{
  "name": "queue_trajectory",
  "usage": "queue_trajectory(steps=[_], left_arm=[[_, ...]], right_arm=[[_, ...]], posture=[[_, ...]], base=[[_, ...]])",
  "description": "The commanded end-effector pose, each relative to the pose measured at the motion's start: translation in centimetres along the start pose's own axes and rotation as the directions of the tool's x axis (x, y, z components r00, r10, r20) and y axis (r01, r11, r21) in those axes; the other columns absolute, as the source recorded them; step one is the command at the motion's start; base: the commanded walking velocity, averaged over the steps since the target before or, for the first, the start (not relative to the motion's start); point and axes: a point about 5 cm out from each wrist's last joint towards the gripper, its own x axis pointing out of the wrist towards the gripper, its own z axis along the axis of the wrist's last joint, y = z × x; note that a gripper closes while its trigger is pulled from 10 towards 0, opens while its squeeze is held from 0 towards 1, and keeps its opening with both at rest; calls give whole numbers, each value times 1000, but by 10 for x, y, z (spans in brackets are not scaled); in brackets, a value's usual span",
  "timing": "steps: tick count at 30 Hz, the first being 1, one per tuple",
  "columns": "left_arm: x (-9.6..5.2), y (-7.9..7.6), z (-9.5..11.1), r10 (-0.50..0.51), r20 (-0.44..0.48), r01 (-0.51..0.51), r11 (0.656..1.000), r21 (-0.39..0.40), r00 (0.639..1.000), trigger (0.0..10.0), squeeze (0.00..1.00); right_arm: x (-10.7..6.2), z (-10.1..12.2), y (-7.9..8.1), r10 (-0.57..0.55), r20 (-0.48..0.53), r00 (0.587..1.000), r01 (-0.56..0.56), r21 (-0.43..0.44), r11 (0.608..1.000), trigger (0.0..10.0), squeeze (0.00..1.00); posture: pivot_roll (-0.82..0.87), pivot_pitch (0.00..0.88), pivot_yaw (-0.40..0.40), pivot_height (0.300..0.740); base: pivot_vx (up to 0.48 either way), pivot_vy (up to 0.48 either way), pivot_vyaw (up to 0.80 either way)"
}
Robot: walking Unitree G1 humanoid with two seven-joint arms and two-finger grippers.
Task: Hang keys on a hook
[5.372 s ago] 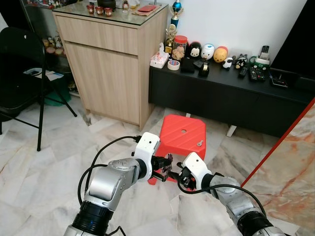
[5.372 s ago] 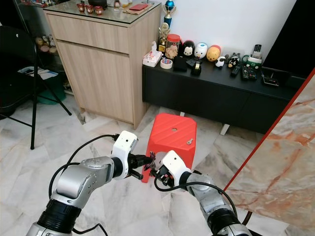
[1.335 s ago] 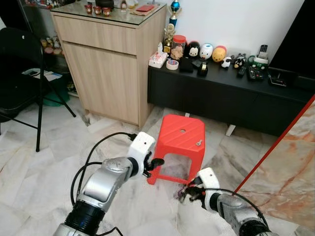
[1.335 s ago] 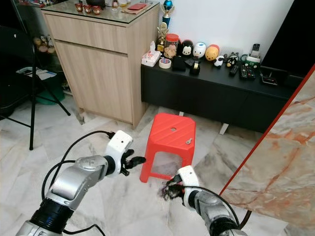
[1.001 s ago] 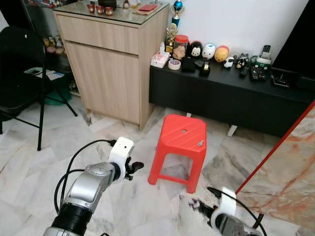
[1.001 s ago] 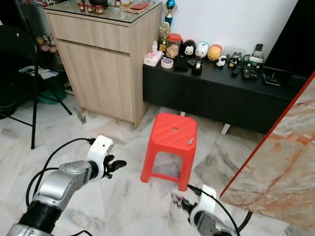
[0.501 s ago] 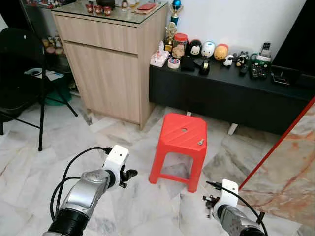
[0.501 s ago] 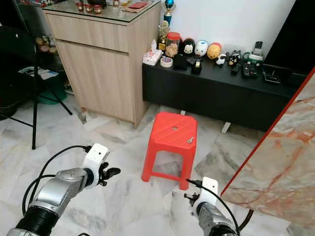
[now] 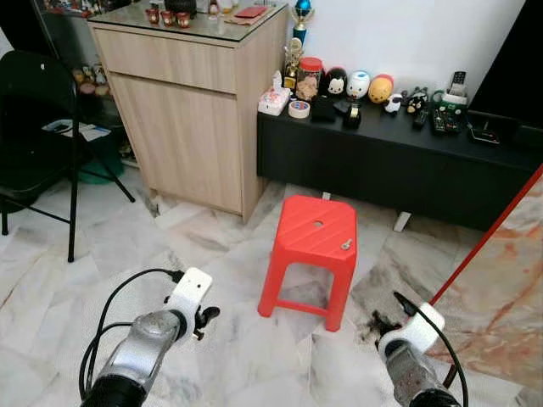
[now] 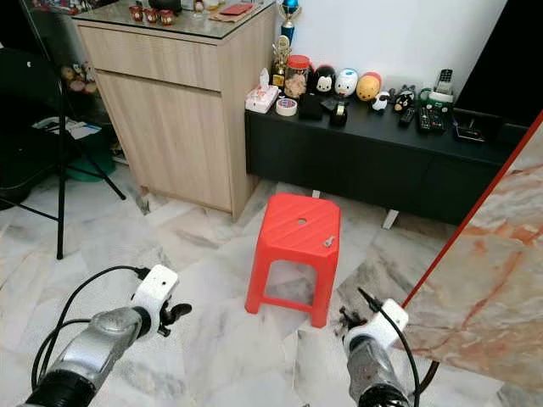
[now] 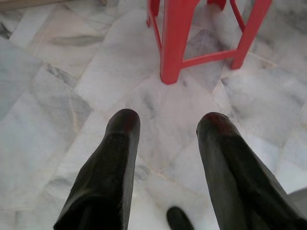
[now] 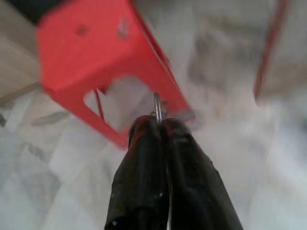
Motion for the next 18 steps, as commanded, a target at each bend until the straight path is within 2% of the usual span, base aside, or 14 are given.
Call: queue_trajectory(steps=[1, 3, 9, 12, 15, 18], left_arm=[[0, 3, -15, 46, 12, -45, 998, -45, 999, 10000, 0], [-2, 8, -30, 129, 31, -125, 987, -101, 991, 10000, 0], [-12, 16, -63, 251, 13, -243, 948, -204, 968, 10000, 0], [-21, 19, -83, 291, -10, -285, 927, -245, 957, 10000, 0], [-31, 19, -109, 338, -74, -346, 910, -227, 938, 10000, 0], [-32, 13, -117, 329, -94, -342, 917, -205, 940, 10000, 0]], right_arm=[[1, 15, 9, 20, 108, 994, -8, -114, 993, 10000, 0], [-3, 22, 12, 44, 214, 976, 4, -220, 975, 10000, 0], [-14, 25, 19, 130, 347, 929, -11, -325, 946, 10000, 0], [-23, 26, 17, 133, 414, 900, 12, -331, 944, 10000, 0], [-31, 23, 12, 93, 464, 881, 63, -310, 949, 10000, 0], [-32, 20, 10, 67, 461, 885, 72, -277, 958, 10000, 0]], posture=[[76, 0, -69, 740], [77, 0, -70, 740], [79, 0, -78, 740], [71, 0, -79, 740], [78, 0, -84, 740], [79, 0, -86, 740]], base=[[0, 0, 0], [0, 0, 0], [0, 0, 0], [0, 0, 0], [0, 0, 0], [0, 0, 0]])
